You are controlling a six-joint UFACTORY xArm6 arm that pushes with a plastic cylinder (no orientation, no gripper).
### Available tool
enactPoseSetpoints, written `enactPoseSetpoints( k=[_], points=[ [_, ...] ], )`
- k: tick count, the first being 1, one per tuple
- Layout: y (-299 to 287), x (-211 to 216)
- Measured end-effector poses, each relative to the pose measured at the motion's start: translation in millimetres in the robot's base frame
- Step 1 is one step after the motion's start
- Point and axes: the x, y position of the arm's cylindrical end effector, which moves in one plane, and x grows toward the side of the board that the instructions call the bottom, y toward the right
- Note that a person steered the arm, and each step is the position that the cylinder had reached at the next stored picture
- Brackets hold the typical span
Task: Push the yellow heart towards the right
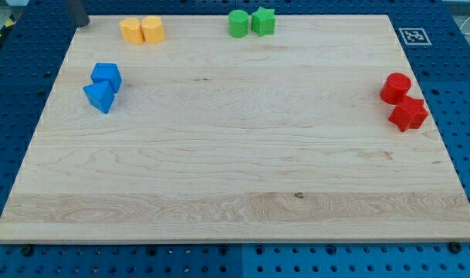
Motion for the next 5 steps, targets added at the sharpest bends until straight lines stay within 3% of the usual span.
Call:
enactPoseSetpoints(
  k=[5],
  points=[
    [85, 25]
  ],
)
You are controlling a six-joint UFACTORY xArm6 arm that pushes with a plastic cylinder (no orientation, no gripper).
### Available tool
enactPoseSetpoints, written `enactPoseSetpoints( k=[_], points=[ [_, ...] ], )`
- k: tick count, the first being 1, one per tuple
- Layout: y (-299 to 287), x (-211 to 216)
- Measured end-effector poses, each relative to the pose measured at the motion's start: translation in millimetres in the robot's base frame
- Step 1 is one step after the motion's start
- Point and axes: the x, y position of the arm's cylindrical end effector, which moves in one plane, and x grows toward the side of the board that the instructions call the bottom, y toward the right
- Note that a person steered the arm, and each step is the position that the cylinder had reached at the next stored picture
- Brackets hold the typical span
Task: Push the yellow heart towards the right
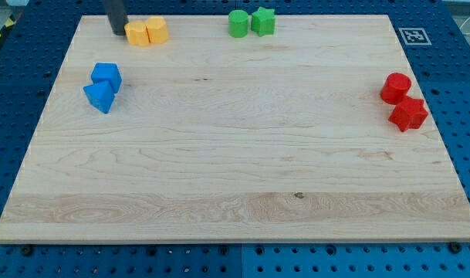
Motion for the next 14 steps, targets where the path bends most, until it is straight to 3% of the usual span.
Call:
enactPoseSetpoints(
  k=[2, 4, 6, 9, 14],
  points=[
    [30, 4],
    [10, 34],
    [51, 44],
    [68, 73],
    [223, 94]
  ],
)
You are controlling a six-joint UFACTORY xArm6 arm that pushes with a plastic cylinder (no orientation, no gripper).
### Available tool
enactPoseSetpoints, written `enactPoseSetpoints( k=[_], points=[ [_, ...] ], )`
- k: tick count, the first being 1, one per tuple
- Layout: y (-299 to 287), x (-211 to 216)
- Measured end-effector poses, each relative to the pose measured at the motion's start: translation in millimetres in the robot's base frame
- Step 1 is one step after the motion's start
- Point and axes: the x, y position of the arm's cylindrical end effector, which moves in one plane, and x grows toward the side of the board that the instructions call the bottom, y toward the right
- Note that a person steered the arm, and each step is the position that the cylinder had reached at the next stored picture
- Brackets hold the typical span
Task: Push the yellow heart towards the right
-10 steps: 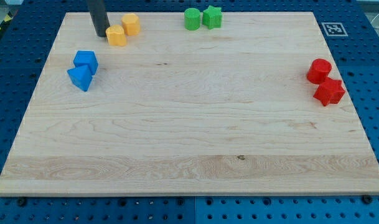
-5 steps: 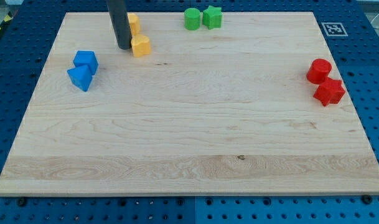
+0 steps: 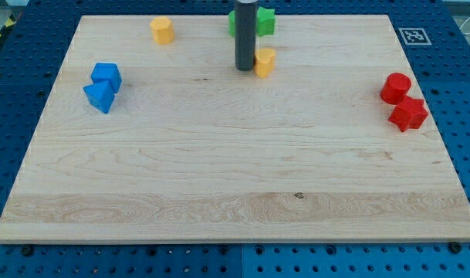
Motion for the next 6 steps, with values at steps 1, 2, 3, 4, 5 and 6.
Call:
enactPoseSetpoints(
  k=[1, 2, 3, 4, 5, 6],
  points=[
    [14, -1],
    [41, -1],
    [69, -6],
    [85, -23],
    [106, -31],
    [118, -31]
  ],
)
